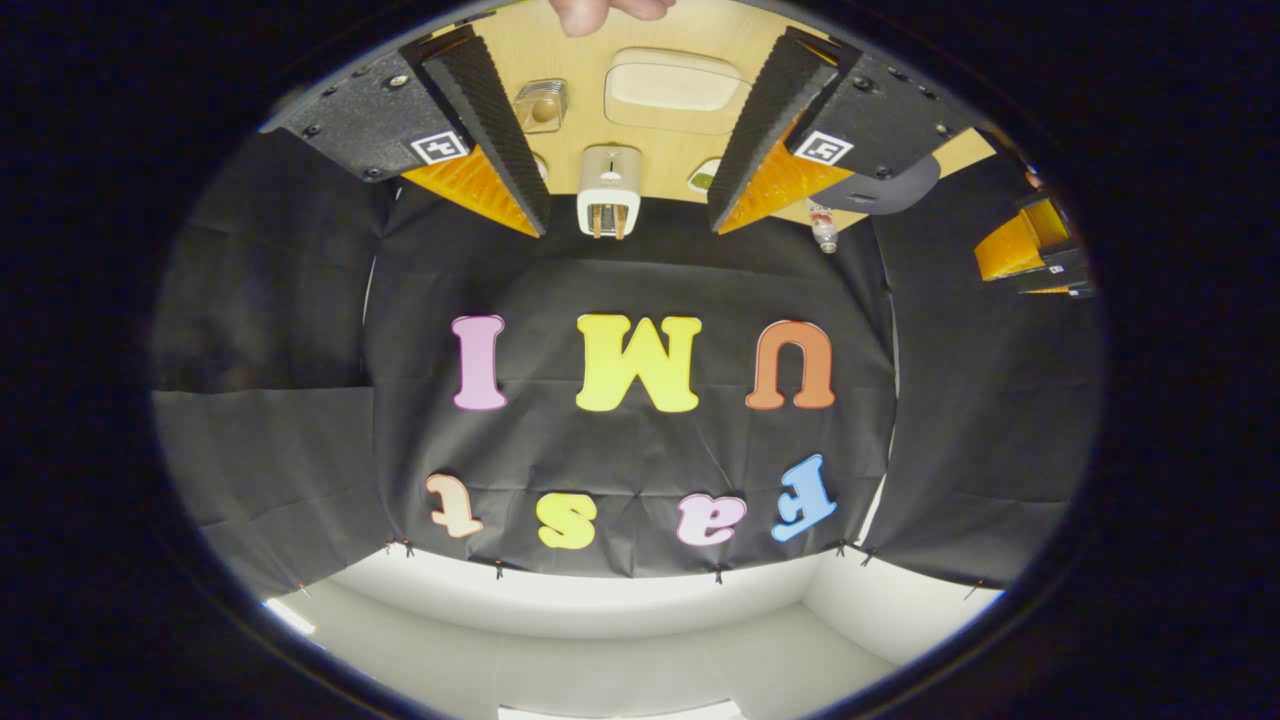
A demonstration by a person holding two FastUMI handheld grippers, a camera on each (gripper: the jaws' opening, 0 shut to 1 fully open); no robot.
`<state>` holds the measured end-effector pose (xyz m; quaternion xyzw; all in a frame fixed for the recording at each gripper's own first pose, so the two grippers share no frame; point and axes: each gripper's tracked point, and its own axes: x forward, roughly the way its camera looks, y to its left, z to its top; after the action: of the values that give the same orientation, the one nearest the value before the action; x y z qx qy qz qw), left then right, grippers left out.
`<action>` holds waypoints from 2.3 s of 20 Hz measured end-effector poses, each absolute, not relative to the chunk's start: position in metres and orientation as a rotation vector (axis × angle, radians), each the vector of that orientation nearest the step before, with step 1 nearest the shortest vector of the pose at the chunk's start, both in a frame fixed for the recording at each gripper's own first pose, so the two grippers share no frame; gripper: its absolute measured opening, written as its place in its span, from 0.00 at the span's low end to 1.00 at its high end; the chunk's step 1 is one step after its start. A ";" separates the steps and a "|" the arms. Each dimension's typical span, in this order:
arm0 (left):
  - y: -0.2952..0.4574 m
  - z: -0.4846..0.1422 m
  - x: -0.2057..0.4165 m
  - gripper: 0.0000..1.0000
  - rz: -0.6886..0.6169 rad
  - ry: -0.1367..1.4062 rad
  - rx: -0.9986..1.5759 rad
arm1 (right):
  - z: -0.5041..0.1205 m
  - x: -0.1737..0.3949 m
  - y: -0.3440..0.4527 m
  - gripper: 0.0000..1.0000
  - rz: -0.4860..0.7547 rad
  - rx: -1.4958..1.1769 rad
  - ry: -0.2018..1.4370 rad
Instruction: Close the left gripper, press the button to open the rice cooker; take a wooden spoon from the chopstick holder with the right hand, scoop a spoonful of rice and pour it into the rice cooker, then put the wooden spoon back into the chopstick holder.
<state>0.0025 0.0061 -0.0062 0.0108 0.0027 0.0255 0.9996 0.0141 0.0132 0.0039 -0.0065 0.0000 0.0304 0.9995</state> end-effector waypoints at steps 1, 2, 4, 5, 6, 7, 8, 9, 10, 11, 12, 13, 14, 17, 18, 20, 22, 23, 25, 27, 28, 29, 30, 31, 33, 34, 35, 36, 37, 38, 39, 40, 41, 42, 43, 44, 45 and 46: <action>0.006 -0.006 0.003 0.94 0.051 0.006 0.024 | 0.005 0.014 0.014 1.00 0.065 -0.008 0.000; 0.005 -0.008 0.004 0.94 0.051 0.008 0.027 | 0.005 0.015 0.012 0.97 0.064 -0.005 0.002; 0.007 -0.008 0.005 0.94 0.054 0.013 0.031 | 0.004 0.017 0.012 1.00 0.064 -0.003 0.004; 0.008 -0.009 0.005 0.94 0.060 0.016 0.035 | 0.005 0.018 0.012 1.00 0.062 -0.001 0.001; 0.008 -0.012 0.007 0.94 0.065 0.021 0.037 | 0.006 0.019 0.010 0.97 0.057 0.001 0.000; 0.009 -0.013 0.008 0.94 0.067 0.027 0.036 | 0.006 0.020 0.009 1.00 0.056 0.003 -0.001; 0.008 -0.013 0.008 0.94 0.068 0.030 0.035 | 0.006 0.020 0.010 1.00 0.053 0.005 -0.001; 0.007 -0.013 0.008 0.94 0.069 0.029 0.035 | 0.005 0.021 0.008 1.00 0.048 0.000 0.000; 0.007 -0.015 0.009 0.94 0.069 0.031 0.036 | 0.003 0.021 0.008 0.97 0.045 -0.006 0.001; 0.007 -0.016 0.008 0.94 0.069 0.035 0.038 | 0.002 0.022 0.007 1.00 0.043 -0.010 0.005; 0.007 -0.017 0.009 0.94 0.072 0.037 0.040 | 0.002 0.023 0.008 1.00 0.043 -0.011 0.007; 0.007 -0.018 0.010 0.94 0.075 0.039 0.041 | 0.002 0.024 0.006 1.00 0.043 -0.011 0.009; 0.007 -0.019 0.011 0.94 0.078 0.044 0.041 | 0.001 0.024 0.006 1.00 0.046 -0.012 0.011; 0.007 -0.024 0.013 0.94 0.087 0.061 0.035 | 0.002 0.025 0.003 1.00 0.060 0.003 0.012; 0.006 -0.026 0.014 0.94 0.087 0.063 0.035 | 0.003 0.027 -0.001 1.00 0.055 0.007 0.013; 0.004 -0.031 0.016 0.94 0.087 0.080 0.037 | 0.002 0.033 -0.006 1.00 0.048 0.013 0.016; 0.004 -0.041 0.019 0.94 0.087 0.114 0.033 | -0.002 0.038 -0.009 1.00 0.046 0.015 0.027; 0.006 -0.048 0.020 0.94 0.092 0.141 0.025 | -0.004 0.041 -0.011 1.00 0.049 0.012 0.034; 0.013 -0.062 0.023 0.94 0.116 0.205 0.004 | -0.013 0.051 -0.011 1.00 0.053 0.003 0.055; 0.022 -0.082 0.025 0.94 0.139 0.281 -0.017 | -0.018 0.062 -0.015 0.97 0.053 0.006 0.071; 0.025 -0.093 0.027 0.95 0.141 0.321 -0.026 | -0.024 0.066 -0.013 1.00 0.062 0.014 0.083; 0.026 -0.104 0.027 0.95 0.141 0.363 -0.038 | -0.028 0.071 -0.013 1.00 0.069 0.022 0.093; 0.030 -0.115 0.029 0.94 0.141 0.410 -0.046 | -0.032 0.077 -0.014 0.98 0.074 0.025 0.103; 0.033 -0.125 0.031 0.93 0.139 0.452 -0.048 | -0.036 0.082 -0.015 0.97 0.076 0.027 0.110; 0.039 -0.146 0.035 0.88 0.127 0.530 -0.071 | -0.041 0.091 -0.017 1.00 0.083 0.031 0.124; 0.043 -0.153 0.040 0.87 0.130 0.563 -0.086 | -0.043 0.095 -0.017 1.00 0.087 0.033 0.129; 0.047 -0.161 0.045 0.70 0.139 0.593 -0.096 | -0.045 0.098 -0.019 1.00 0.087 0.034 0.134; 0.051 -0.166 0.048 0.53 0.140 0.621 -0.100 | -0.048 0.102 -0.021 1.00 0.087 0.034 0.139; 0.051 -0.172 0.050 0.55 0.133 0.649 -0.102 | -0.049 0.105 -0.023 0.98 0.086 0.035 0.143; 0.053 -0.180 0.055 0.37 0.124 0.674 -0.103 | -0.051 0.107 -0.026 1.00 0.084 0.036 0.148; 0.055 -0.187 0.061 0.35 0.122 0.691 -0.104 | -0.054 0.110 -0.027 1.00 0.084 0.036 0.160; 0.063 -0.185 0.058 0.36 0.141 0.702 -0.112 | -0.056 0.111 -0.028 1.00 0.084 0.040 0.168; 0.060 -0.189 0.064 0.00 0.131 0.725 -0.137 | -0.058 0.114 -0.032 1.00 0.077 0.044 0.175; 0.061 -0.201 0.065 0.07 0.117 0.752 -0.151 | -0.061 0.117 -0.036 1.00 0.070 0.045 0.184; 0.059 -0.211 0.078 0.00 0.105 0.762 -0.166 | -0.062 0.118 -0.039 1.00 0.063 0.047 0.188; 0.058 -0.211 0.078 0.00 0.086 0.776 -0.179 | -0.062 0.118 -0.041 1.00 0.058 0.045 0.194; 0.059 -0.214 0.080 0.00 0.077 0.794 -0.188 | -0.064 0.119 -0.044 1.00 0.053 0.042 0.199; 0.062 -0.218 0.083 0.00 0.077 0.805 -0.190 | -0.064 0.119 -0.046 1.00 0.052 0.046 0.197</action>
<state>0.0833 0.0622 -0.2182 -0.0924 0.3912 0.0376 0.9149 0.1191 -0.0464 -0.0640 0.0228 0.0982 0.0259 0.9946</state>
